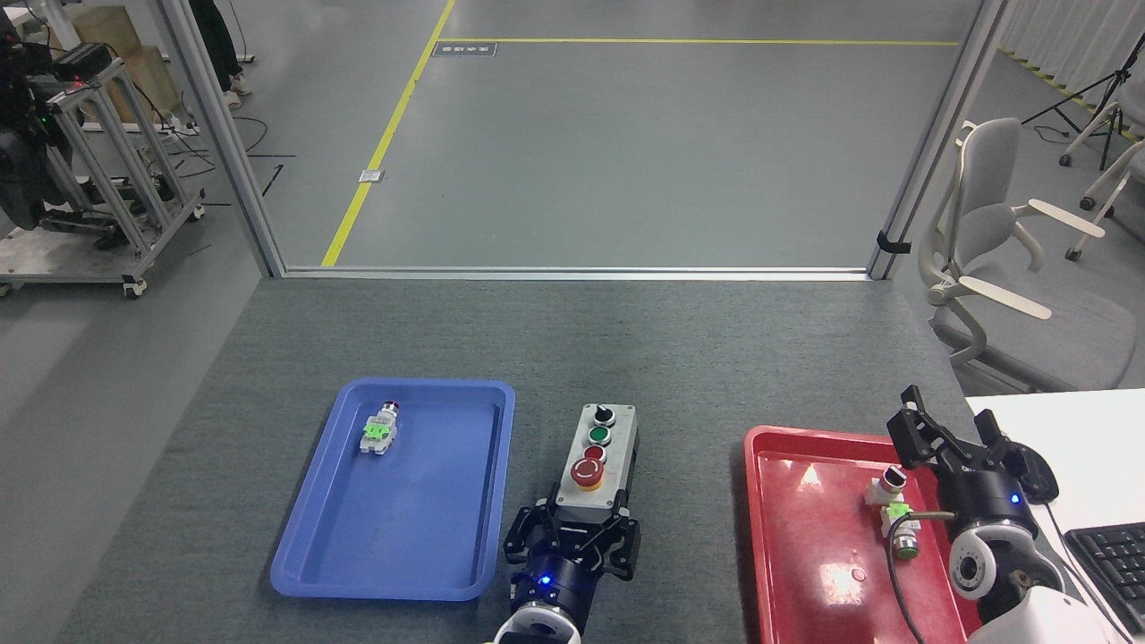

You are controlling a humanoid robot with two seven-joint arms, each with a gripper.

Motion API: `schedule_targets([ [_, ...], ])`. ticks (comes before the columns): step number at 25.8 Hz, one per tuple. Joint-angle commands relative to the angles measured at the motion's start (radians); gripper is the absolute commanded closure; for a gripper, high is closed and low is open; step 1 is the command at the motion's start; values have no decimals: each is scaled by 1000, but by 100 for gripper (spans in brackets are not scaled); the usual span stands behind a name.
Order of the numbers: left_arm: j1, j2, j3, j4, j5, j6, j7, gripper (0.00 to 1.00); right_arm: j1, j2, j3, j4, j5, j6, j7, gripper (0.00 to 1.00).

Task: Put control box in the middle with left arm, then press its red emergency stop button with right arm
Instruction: 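Carry the control box out of the blue tray to the table middle, then lower the control box onto the table and open the left gripper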

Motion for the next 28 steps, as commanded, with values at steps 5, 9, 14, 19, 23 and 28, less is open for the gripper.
schedule_targets([
  [5, -9, 0, -85, 18, 23, 239, 74, 100, 7, 1, 2, 2, 11, -1, -5, 0],
  [9, -9, 0, -131, 18, 26, 287, 79, 100, 7, 1, 2, 5, 11, 1, -3, 0],
  [14, -9, -2, -147, 41, 38, 281, 89, 100, 7, 2, 2, 5, 11, 2, -5, 0],
  [19, -10, -2, -191, 69, 52, 278, 112, 100, 7, 2, 2, 5, 11, 5, -5, 0],
  [23, -10, -2, -225, 83, 104, 282, 165, 100, 7, 2, 2, 5, 11, 4, -5, 0],
  [28, -10, -2, -229, 101, 124, 292, 188, 100, 8, 4, 2, 5, 9, 4, -5, 1],
])
